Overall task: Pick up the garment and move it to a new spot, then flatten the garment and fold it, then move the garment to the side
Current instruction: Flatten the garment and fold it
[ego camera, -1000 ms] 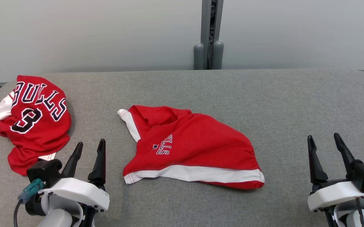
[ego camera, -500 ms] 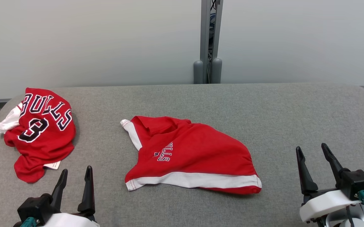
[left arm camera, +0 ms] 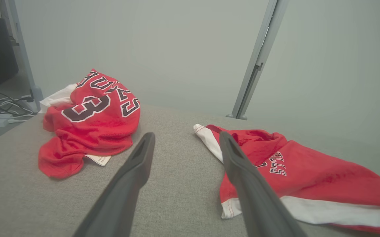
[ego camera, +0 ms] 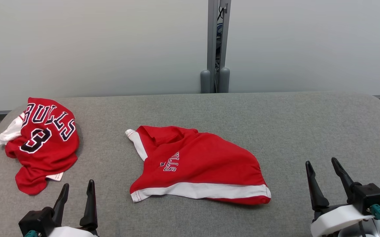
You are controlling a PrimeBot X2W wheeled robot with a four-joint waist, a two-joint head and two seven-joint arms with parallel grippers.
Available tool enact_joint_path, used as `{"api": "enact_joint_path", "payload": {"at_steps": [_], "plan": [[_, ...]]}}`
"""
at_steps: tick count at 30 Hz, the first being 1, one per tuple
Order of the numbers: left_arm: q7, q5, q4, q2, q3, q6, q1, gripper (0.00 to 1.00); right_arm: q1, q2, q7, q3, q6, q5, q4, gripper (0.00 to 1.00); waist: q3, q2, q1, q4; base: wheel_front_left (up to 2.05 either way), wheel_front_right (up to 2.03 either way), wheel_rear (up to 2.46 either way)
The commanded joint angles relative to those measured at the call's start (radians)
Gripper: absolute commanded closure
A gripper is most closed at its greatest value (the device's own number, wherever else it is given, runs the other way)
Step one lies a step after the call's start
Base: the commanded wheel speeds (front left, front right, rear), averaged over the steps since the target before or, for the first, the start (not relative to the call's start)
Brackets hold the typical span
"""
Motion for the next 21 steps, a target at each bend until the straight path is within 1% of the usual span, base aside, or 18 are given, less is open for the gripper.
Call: {"api": "enact_joint_path", "payload": {"at_steps": [1,6,11,17,21], "plan": [[-0.005,0.009,0.005,0.000,0.002,-0.006,0.001,0.00,-0.003,-0.005,0.003,0.001,0.002,0.004,0.003,0.00,0.001,0.0000,0.0000,-0.002,0.00,0.00,0.00],[-0.002,0.008,0.022,-0.003,-0.008,-0.017,-0.008,0.00,-0.009,-0.005,0.003,0.006,0.002,0.010,0.013,0.00,0.005,0.0000,0.0000,-0.002,0.00,0.00,0.00],[0.034,0.000,0.048,-0.010,-0.039,-0.035,-0.023,0.00,-0.012,-0.005,0.000,0.008,0.002,0.013,0.024,0.00,0.011,0.0000,0.0000,0.000,0.00,0.00,0.00],[0.127,-0.011,0.104,-0.030,-0.111,-0.082,-0.052,0.00,-0.021,-0.005,-0.006,0.021,0.002,0.016,0.038,0.00,0.026,0.0000,0.0000,-0.007,0.00,0.00,0.00],[0.161,-0.018,0.167,-0.047,-0.143,-0.109,-0.085,0.00,-0.033,-0.005,-0.012,0.031,0.002,0.017,0.046,0.00,0.040,0.0000,0.0000,-0.022,0.00,0.00,0.00]]}}
